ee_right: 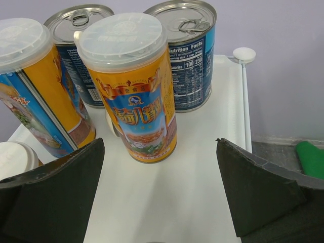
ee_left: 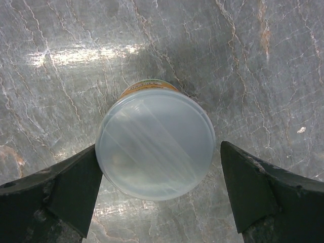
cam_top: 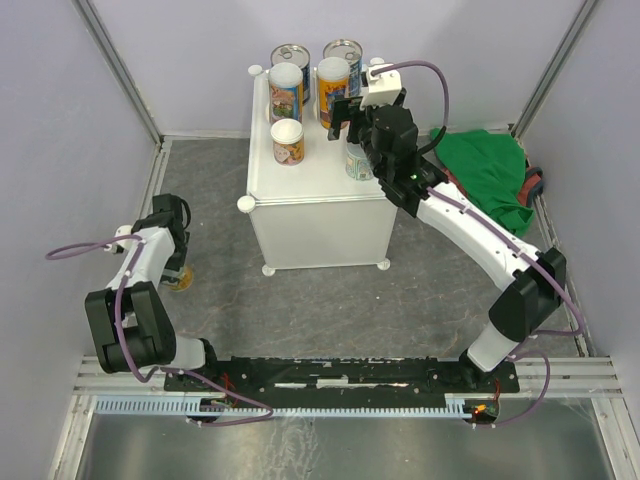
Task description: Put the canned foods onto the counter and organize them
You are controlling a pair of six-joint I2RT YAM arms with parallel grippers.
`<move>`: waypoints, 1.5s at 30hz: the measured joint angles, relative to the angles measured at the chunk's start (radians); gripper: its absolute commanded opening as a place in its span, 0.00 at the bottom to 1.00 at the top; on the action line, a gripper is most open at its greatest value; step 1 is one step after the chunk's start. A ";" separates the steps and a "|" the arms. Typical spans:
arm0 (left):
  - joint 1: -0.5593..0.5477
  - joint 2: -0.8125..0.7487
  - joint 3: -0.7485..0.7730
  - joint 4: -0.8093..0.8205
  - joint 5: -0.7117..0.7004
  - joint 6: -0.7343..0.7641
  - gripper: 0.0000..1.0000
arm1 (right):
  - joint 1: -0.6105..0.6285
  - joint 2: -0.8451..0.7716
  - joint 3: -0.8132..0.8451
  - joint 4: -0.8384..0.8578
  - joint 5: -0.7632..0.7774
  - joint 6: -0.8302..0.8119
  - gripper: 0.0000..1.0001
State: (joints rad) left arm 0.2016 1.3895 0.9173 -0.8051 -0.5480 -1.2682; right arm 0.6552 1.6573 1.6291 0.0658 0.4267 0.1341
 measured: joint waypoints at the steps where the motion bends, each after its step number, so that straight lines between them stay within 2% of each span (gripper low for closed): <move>1: 0.000 0.002 -0.003 0.003 0.000 0.000 0.99 | 0.000 -0.003 -0.003 0.000 0.000 0.000 0.99; 7: 0.000 0.007 -0.021 0.031 0.005 0.000 0.97 | -0.002 -0.017 -0.017 0.000 0.001 -0.001 0.99; 13: 0.000 0.007 -0.048 0.057 0.009 0.001 0.85 | -0.002 -0.024 -0.024 0.000 0.003 -0.001 0.99; 20: 0.000 -0.014 -0.077 0.085 0.008 0.004 0.57 | -0.003 -0.026 -0.027 0.001 0.003 -0.001 0.99; 27: 0.000 -0.037 -0.099 0.111 0.011 0.036 0.07 | -0.003 -0.026 -0.027 0.002 0.002 -0.001 0.99; 28: 0.000 -0.040 -0.101 0.113 0.012 0.039 0.03 | -0.003 -0.026 -0.027 0.002 0.002 -0.001 0.99; 45: -0.027 -0.208 -0.108 0.140 0.079 0.187 0.03 | -0.006 -0.035 -0.027 -0.014 0.003 -0.001 0.99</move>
State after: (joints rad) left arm 0.1745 1.1820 0.8089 -0.6647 -0.4694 -1.0817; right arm 0.6491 1.6226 1.6016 0.0513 0.4294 0.1333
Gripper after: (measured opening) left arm 0.841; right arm 0.991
